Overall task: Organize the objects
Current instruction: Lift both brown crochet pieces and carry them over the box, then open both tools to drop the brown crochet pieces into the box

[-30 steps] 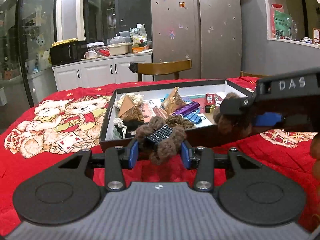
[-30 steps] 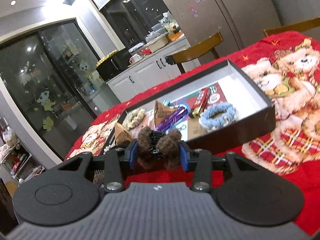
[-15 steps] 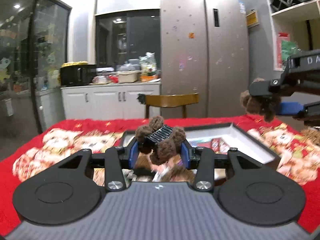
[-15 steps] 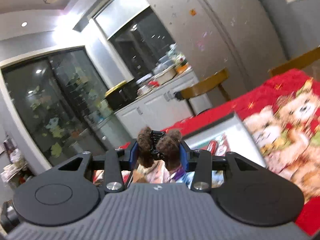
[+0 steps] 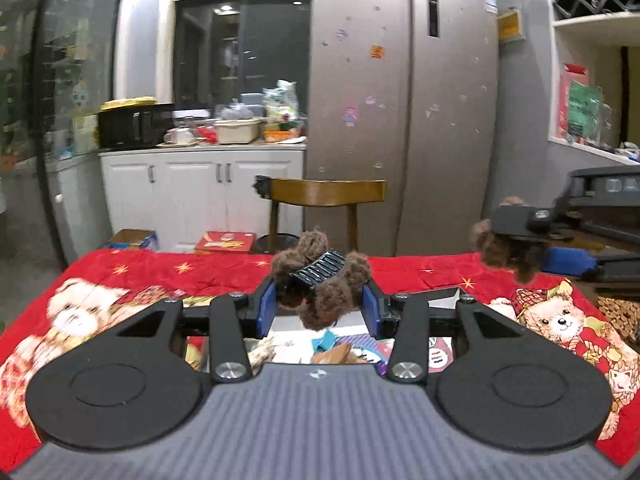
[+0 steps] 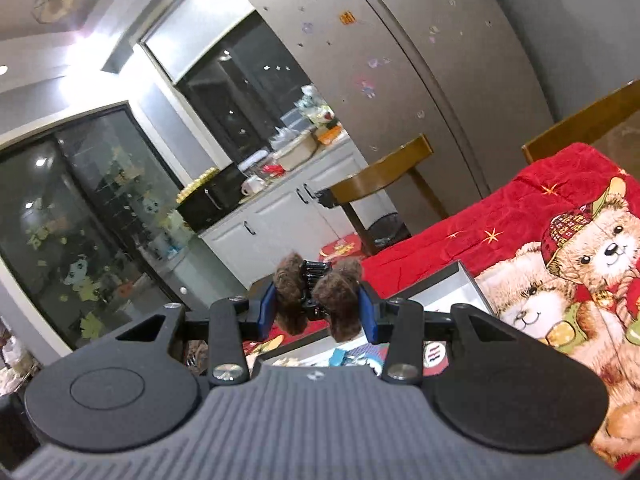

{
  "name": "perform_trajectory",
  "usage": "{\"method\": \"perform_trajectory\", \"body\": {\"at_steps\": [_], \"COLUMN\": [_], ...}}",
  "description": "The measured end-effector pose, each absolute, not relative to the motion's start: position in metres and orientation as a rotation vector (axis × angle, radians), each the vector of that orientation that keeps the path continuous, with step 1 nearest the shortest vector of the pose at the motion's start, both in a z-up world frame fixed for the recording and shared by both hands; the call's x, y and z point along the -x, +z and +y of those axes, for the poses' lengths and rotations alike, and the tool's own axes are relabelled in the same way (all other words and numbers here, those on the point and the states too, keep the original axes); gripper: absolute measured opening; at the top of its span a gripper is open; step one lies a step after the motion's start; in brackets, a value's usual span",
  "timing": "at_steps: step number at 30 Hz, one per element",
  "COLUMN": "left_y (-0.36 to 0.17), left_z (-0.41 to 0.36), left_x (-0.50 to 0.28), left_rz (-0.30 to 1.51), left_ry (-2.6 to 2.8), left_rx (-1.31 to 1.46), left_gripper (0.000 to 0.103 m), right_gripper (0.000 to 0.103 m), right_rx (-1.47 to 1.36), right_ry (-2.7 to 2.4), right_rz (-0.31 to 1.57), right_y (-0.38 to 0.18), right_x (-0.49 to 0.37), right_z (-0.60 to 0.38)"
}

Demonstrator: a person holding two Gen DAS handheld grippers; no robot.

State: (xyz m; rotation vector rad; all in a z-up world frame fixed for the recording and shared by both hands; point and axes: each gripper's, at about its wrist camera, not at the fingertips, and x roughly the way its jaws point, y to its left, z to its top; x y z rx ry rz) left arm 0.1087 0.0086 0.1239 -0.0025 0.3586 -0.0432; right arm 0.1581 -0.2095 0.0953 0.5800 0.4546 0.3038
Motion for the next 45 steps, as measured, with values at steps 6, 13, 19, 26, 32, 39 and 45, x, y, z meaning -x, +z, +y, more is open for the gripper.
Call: {"method": "perform_trajectory", "body": {"at_steps": [6,13,19,26,32,39,45], "left_y": [0.092,0.056,0.041,0.029,0.022,0.017,0.017], "left_z": [0.013,0.022,0.014,0.011,0.013,0.014,0.014], "left_x": [-0.145,-0.166,-0.170,-0.177,-0.181,-0.182,-0.182], "left_rz": [0.408,0.469,0.495,0.526,0.550,0.560,0.563], "left_ry": [-0.037,-0.041,-0.053,-0.045,-0.029,-0.027,-0.022], "left_rx": [-0.071,-0.073,-0.088,-0.090,-0.088,-0.089,-0.087], "left_gripper": [0.049,0.049,0.049,0.049,0.049,0.050,0.059], "right_gripper": [0.046,0.046,0.046,0.046,0.046,0.050,0.058], "right_rx": [-0.525,-0.447,-0.378,-0.356,-0.343,-0.330,-0.351], "right_ry": [0.249,0.209,0.199,0.206,0.216,0.214,0.256], "right_rz": [0.489,0.550,0.584,0.611,0.624,0.644,0.649], "right_y": [0.065,0.030,0.012,0.005,0.002,-0.004,-0.005], "right_x": [-0.197,-0.216,-0.221,-0.220,-0.221,-0.224,-0.227], "right_z": [-0.215,-0.208,-0.193,-0.192,-0.192,-0.188,-0.191]}}
